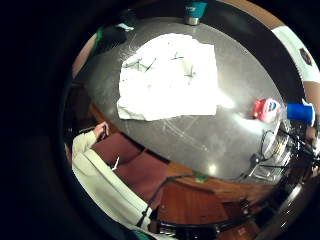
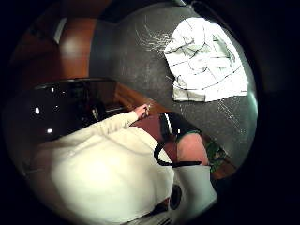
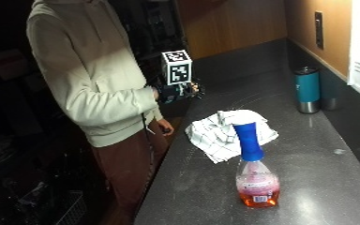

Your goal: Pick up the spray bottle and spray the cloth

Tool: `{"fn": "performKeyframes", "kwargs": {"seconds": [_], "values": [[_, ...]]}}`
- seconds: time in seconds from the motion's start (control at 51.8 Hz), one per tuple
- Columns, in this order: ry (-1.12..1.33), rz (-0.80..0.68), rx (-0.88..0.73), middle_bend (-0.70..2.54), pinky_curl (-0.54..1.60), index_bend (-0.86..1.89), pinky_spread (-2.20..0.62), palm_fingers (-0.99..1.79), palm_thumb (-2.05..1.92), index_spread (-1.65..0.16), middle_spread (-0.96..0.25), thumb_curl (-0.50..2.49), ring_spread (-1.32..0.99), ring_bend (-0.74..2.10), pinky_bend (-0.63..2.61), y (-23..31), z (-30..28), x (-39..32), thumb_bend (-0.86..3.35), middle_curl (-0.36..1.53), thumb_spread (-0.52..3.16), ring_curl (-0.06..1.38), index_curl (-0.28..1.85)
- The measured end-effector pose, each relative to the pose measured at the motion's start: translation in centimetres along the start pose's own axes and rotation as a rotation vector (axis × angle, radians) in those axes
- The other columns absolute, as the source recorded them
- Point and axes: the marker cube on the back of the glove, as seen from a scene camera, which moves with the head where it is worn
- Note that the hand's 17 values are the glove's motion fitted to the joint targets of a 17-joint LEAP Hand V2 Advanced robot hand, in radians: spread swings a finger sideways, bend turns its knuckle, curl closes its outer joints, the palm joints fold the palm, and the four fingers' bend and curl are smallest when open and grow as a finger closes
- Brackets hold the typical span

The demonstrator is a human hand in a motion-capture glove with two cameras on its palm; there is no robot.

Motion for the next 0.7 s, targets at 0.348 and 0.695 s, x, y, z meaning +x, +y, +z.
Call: {"fn": "performKeyframes", "kwargs": {"seconds": [0.348,0.695], "values": [[-0.020,0.008,-0.027,0.22,0.23,0.16,0.12,0.41,0.69,-0.34,-0.02,0.26,0.00,0.27,0.35,-0.2,1.4,1.1,0.19,0.20,0.81,0.17,0.22],[-0.007,0.026,0.200,0.21,0.27,0.16,0.13,0.43,0.78,-0.36,-0.02,0.35,-0.01,0.27,0.30,1.8,0.5,2.8,0.05,0.28,0.89,0.22,0.27]]}}
